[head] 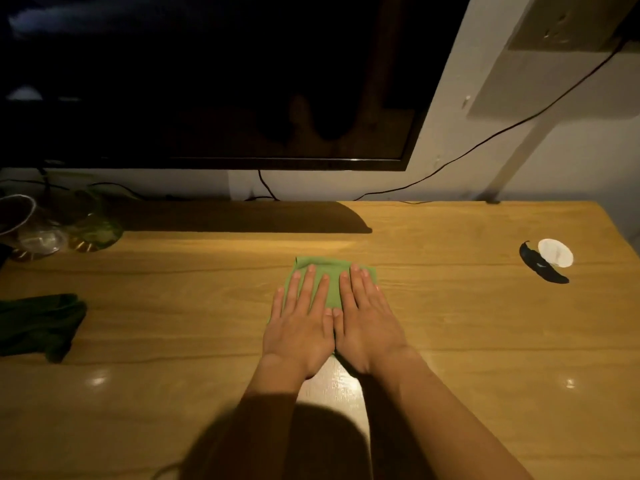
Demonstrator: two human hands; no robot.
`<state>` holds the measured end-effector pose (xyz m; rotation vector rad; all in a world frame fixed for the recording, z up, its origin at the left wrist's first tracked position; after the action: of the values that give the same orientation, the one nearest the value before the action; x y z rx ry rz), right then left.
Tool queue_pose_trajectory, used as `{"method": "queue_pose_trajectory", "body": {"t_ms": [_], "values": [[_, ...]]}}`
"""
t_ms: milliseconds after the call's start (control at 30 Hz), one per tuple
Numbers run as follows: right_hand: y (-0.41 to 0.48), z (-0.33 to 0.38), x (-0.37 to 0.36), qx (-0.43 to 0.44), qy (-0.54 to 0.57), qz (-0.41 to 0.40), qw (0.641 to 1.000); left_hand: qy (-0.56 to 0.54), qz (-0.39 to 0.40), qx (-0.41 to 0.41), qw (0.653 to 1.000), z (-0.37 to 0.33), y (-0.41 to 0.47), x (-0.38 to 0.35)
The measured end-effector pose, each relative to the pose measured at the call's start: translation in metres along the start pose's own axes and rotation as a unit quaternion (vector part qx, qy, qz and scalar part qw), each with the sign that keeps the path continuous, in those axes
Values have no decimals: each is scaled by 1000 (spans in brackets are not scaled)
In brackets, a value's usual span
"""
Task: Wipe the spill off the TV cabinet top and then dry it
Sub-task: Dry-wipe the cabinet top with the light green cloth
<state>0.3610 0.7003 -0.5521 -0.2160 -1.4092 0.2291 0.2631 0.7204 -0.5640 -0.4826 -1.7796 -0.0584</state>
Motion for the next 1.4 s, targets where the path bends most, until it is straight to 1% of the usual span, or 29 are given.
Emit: {"method": "queue_pose_trajectory", "body": {"t_ms": [133,200,267,333,367,467,533,600,667,833,933,1033,1233,1300,1400], "values": [[78,-14,26,6,-13,9,1000,2,7,-2,1000,5,77,18],[109,-22,37,4,-35,11,999,12,6,-4,1000,5,108,29],[130,-25,43,16,-65,19,998,21,21,5,1000,7,130,34],[141,-21,50,56,-103,-1,993,18,41,18,999,9,145,32],[143,-22,53,64,-97,-11,993,15,47,22,999,10,151,31],[143,-28,59,35,-53,-15,998,11,45,18,999,9,155,30],[139,-24,58,48,-83,-13,995,22,31,10,999,5,146,34],[129,-24,57,47,-92,-27,994,20,-10,3,1000,-1,130,42],[109,-26,51,32,-64,-34,997,9,-24,1,1000,-6,108,39],[32,-22,20,27,-23,-1,999,-20,-3,23,1000,-16,30,7],[-24,-16,2,40,-40,11,998,-21,-13,36,999,-28,-30,-10],[-82,-14,-16,47,-26,25,998,-36,-22,56,998,-43,-91,-27],[-201,-25,-44,46,-2,44,998,-39,-13,72,997,-96,-205,-57],[-236,-29,-52,44,-10,60,997,-35,2,72,997,-115,-238,-65],[-277,-35,-62,25,-27,63,997,-9,12,60,998,-138,-271,-74]]}}
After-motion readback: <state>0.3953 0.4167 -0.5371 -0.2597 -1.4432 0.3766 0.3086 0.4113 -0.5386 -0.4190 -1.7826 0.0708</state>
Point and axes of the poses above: each hand's wrist, its own y-axis towards the middle knuckle, its own x-axis out of the back of the hand, z = x × y, the point moved 9 cm from there along y, towards the middle knuckle, and after that the axes turned 5 degrees about -y, right-handed, at the moved point
